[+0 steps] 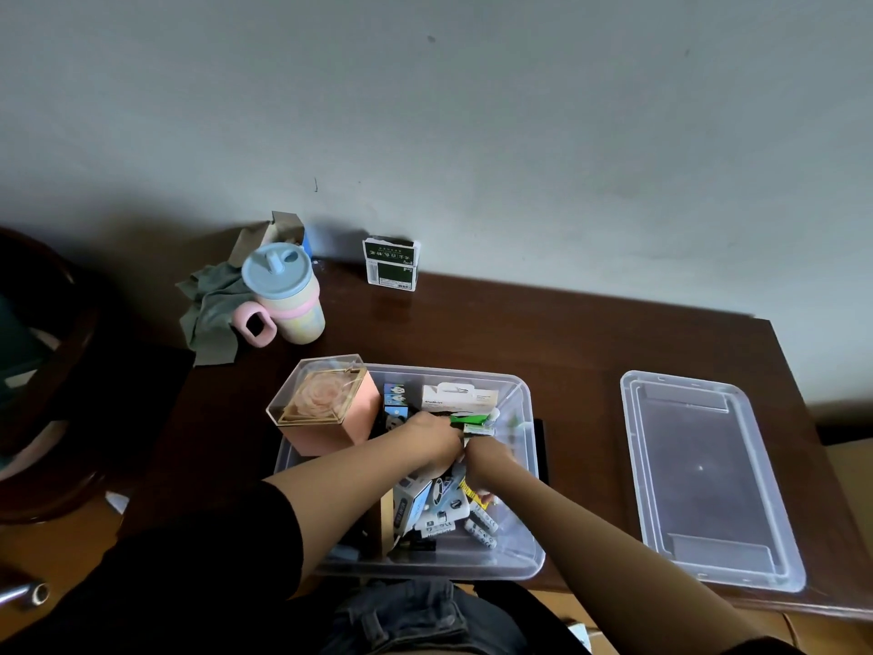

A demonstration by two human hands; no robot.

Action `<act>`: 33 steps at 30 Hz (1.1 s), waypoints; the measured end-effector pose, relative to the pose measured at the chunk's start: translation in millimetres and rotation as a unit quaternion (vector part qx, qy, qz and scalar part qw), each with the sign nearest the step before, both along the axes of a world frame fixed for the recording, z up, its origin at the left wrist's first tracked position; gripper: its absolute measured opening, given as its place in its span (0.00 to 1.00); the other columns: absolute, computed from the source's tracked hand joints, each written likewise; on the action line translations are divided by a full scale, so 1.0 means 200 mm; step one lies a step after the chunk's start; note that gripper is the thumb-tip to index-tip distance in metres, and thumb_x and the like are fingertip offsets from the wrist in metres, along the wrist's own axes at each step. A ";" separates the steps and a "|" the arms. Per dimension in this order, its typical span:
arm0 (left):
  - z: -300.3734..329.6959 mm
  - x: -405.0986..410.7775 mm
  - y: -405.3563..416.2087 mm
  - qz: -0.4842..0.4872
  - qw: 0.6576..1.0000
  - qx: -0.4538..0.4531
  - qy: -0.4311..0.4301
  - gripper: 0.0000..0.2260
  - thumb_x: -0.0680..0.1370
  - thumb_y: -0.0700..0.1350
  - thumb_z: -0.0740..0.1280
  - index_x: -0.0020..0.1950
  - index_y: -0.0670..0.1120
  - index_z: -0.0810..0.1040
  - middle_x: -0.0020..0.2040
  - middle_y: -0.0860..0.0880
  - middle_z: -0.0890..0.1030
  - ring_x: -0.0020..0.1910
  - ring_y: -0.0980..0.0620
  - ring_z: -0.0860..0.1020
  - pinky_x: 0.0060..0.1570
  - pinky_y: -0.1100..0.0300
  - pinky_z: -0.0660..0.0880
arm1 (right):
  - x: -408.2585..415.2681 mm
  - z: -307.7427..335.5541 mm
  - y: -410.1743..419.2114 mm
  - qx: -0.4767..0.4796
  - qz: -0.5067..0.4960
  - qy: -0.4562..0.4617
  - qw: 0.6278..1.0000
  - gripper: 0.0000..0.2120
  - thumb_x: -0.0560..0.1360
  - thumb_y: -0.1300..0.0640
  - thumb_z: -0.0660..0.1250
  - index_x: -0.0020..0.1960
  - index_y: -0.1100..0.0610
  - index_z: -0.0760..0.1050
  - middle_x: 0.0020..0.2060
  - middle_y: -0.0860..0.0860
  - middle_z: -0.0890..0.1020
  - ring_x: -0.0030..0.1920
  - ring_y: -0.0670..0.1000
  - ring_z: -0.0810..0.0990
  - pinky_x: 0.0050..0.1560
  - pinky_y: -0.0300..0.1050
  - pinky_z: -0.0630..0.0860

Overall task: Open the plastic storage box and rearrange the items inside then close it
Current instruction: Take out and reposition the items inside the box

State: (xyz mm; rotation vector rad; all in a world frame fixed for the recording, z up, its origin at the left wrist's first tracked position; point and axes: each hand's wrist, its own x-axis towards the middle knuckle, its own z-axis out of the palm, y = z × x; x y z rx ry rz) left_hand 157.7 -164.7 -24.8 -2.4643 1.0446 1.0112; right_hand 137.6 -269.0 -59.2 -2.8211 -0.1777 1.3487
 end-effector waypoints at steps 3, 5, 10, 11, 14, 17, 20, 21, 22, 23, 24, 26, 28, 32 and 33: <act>-0.02 0.01 0.00 0.010 1.000 0.000 0.009 0.17 0.74 0.35 0.66 0.63 0.44 0.76 0.61 0.46 0.77 0.60 0.44 0.75 0.55 0.50 0.76 | -0.03 -0.05 0.00 0.003 -0.016 -0.037 0.999 0.14 0.77 0.63 0.60 0.60 0.62 0.75 0.57 0.57 0.80 0.56 0.56 0.79 0.51 0.45 0.75; -0.02 0.01 0.01 0.015 1.000 -0.018 0.008 0.15 0.75 0.36 0.64 0.61 0.43 0.77 0.60 0.45 0.78 0.59 0.43 0.75 0.55 0.50 0.76 | -0.04 -0.06 0.00 0.003 -0.028 -0.054 0.998 0.13 0.77 0.61 0.60 0.59 0.61 0.76 0.57 0.56 0.80 0.58 0.56 0.78 0.52 0.46 0.75; 0.01 0.03 0.03 0.040 0.998 -0.034 0.029 0.13 0.76 0.38 0.60 0.59 0.42 0.78 0.56 0.43 0.79 0.55 0.41 0.77 0.44 0.55 0.71 | -0.04 -0.04 0.01 0.012 -0.024 -0.033 0.999 0.13 0.78 0.58 0.58 0.57 0.62 0.76 0.54 0.58 0.81 0.56 0.59 0.79 0.45 0.46 0.73; 0.01 0.03 0.03 0.043 0.998 -0.031 0.029 0.13 0.77 0.38 0.60 0.59 0.42 0.78 0.56 0.43 0.79 0.54 0.41 0.78 0.43 0.55 0.71 | -0.03 -0.03 0.02 0.021 -0.027 -0.024 0.999 0.13 0.79 0.57 0.57 0.55 0.63 0.77 0.53 0.58 0.81 0.55 0.59 0.79 0.43 0.45 0.72; 0.01 0.03 0.03 0.056 0.998 -0.028 0.032 0.15 0.78 0.39 0.60 0.63 0.44 0.75 0.59 0.45 0.78 0.58 0.43 0.77 0.49 0.54 0.73 | 0.01 -0.02 0.02 0.052 -0.053 0.046 0.996 0.10 0.79 0.61 0.58 0.44 0.64 0.75 0.45 0.56 0.85 0.47 0.52 0.84 0.33 0.35 0.73; 0.01 0.00 0.03 0.056 0.997 0.022 0.047 0.21 0.77 0.36 0.61 0.70 0.46 0.69 0.62 0.45 0.75 0.60 0.43 0.76 0.52 0.53 0.73 | 0.01 -0.04 0.00 0.109 -0.163 0.112 0.974 0.07 0.79 0.64 0.59 0.52 0.67 0.74 0.43 0.59 0.85 0.42 0.49 0.85 0.42 0.34 0.79; 0.01 -0.03 0.01 0.023 0.996 0.068 0.052 0.26 0.77 0.37 0.62 0.73 0.50 0.64 0.66 0.44 0.67 0.62 0.41 0.72 0.56 0.48 0.72 | -0.02 -0.01 -0.01 0.135 -0.167 0.112 0.970 0.11 0.79 0.67 0.59 0.59 0.69 0.73 0.54 0.66 0.80 0.52 0.59 0.82 0.53 0.47 0.79; 0.01 -0.04 0.01 0.013 0.996 0.071 0.050 0.25 0.77 0.39 0.62 0.74 0.51 0.63 0.68 0.44 0.65 0.63 0.41 0.72 0.55 0.48 0.72 | -0.03 -0.01 -0.01 0.115 -0.140 0.092 0.979 0.09 0.78 0.67 0.60 0.55 0.68 0.75 0.51 0.64 0.82 0.50 0.59 0.83 0.50 0.45 0.80; 0.00 -0.04 0.01 0.007 0.996 0.072 0.046 0.24 0.78 0.39 0.62 0.73 0.50 0.64 0.69 0.43 0.64 0.63 0.40 0.72 0.54 0.49 0.72 | -0.03 0.00 -0.01 0.075 -0.095 0.057 0.991 0.07 0.77 0.65 0.60 0.50 0.66 0.77 0.46 0.61 0.83 0.48 0.57 0.83 0.45 0.42 0.80; 0.00 -0.04 0.00 0.007 0.996 0.072 0.042 0.23 0.78 0.39 0.62 0.73 0.49 0.64 0.70 0.43 0.63 0.63 0.40 0.72 0.51 0.50 0.72 | -0.03 0.01 0.00 0.027 -0.043 0.011 0.999 0.07 0.76 0.64 0.61 0.47 0.64 0.77 0.44 0.57 0.82 0.48 0.56 0.82 0.40 0.39 0.77; -0.01 -0.04 0.01 0.010 0.997 0.071 0.038 0.23 0.78 0.39 0.62 0.72 0.48 0.65 0.70 0.43 0.63 0.63 0.40 0.72 0.49 0.51 0.71 | -0.03 0.02 0.00 -0.017 0.003 -0.032 0.999 0.07 0.76 0.62 0.62 0.48 0.62 0.78 0.45 0.55 0.82 0.49 0.55 0.81 0.39 0.39 0.74; -0.01 -0.05 0.02 0.022 0.998 0.056 0.034 0.22 0.78 0.39 0.62 0.72 0.49 0.66 0.71 0.43 0.62 0.62 0.41 0.73 0.45 0.52 0.70 | -0.03 0.00 0.01 -0.071 0.047 -0.065 0.994 0.10 0.76 0.60 0.62 0.55 0.59 0.78 0.52 0.53 0.81 0.53 0.53 0.80 0.40 0.40 0.72; -0.01 -0.05 0.04 0.036 0.998 0.033 0.026 0.21 0.78 0.38 0.62 0.71 0.50 0.68 0.70 0.43 0.63 0.59 0.41 0.74 0.44 0.53 0.69 | -0.05 -0.04 0.03 -0.091 0.069 -0.066 0.991 0.12 0.77 0.60 0.61 0.58 0.59 0.77 0.55 0.53 0.80 0.55 0.53 0.80 0.42 0.41 0.73; 0.01 -0.06 0.06 0.055 0.998 0.021 0.024 0.21 0.76 0.36 0.62 0.69 0.47 0.72 0.73 0.41 0.60 0.59 0.41 0.74 0.45 0.54 0.67 | -0.08 -0.11 0.04 -0.095 0.035 -0.067 0.993 0.15 0.77 0.63 0.61 0.63 0.57 0.74 0.56 0.54 0.80 0.54 0.56 0.81 0.50 0.49 0.80; 0.02 -0.06 0.06 0.058 0.998 0.020 0.027 0.21 0.77 0.35 0.62 0.69 0.48 0.72 0.74 0.41 0.57 0.60 0.40 0.73 0.46 0.54 0.67 | -0.08 -0.11 0.04 -0.075 0.022 -0.077 0.994 0.17 0.77 0.64 0.60 0.64 0.54 0.73 0.56 0.55 0.80 0.55 0.56 0.81 0.50 0.49 0.80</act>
